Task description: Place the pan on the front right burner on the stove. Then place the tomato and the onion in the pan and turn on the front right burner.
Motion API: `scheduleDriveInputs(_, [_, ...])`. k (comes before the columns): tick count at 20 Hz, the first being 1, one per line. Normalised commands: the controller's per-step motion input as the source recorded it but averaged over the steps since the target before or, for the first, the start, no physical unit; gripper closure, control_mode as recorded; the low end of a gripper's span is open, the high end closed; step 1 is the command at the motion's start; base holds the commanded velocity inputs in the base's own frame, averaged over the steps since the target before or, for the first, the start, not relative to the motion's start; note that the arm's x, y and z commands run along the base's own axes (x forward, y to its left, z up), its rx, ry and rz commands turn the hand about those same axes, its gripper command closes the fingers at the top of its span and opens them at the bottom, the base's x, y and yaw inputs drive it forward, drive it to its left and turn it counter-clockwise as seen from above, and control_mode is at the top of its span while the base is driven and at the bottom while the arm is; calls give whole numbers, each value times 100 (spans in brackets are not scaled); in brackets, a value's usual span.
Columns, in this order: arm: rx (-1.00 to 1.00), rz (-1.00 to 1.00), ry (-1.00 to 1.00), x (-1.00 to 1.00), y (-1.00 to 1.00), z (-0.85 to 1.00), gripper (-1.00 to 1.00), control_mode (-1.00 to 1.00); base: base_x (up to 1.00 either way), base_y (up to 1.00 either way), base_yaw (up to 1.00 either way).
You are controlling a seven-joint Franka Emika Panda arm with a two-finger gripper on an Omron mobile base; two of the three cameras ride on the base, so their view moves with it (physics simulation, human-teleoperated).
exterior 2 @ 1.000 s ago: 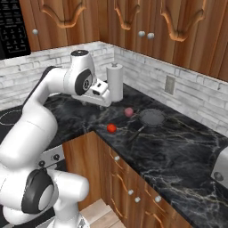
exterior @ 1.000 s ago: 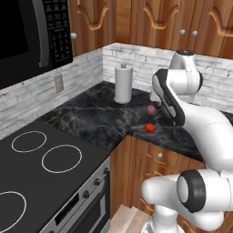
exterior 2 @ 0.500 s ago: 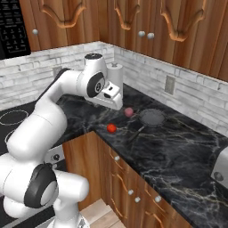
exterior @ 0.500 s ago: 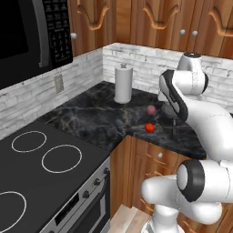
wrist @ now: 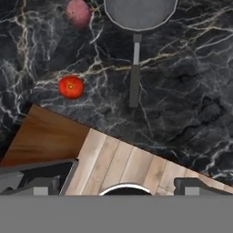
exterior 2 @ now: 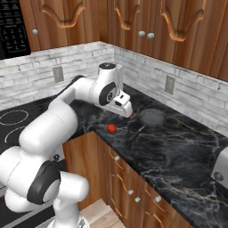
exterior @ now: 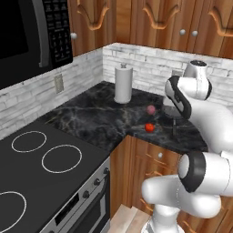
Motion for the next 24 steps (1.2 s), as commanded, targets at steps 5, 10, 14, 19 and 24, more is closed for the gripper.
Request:
scheduleDriveInputs(5, [0,0,6,32,-16,-34,-100,-100,0,0,0])
scheduleDriveInputs(10, [0,0,7,19,-22,-35,-100,-100,0,0,0])
scheduleDriveInputs(14, [0,0,8,23,-20,-35,-100,-100,0,0,0])
scheduleDriveInputs(19, [0,0,8,24,-17,-33,-100,-100,0,0,0])
scheduleDriveInputs(24, [1,0,7,31,-13,-27,-100,-100,0,0,0])
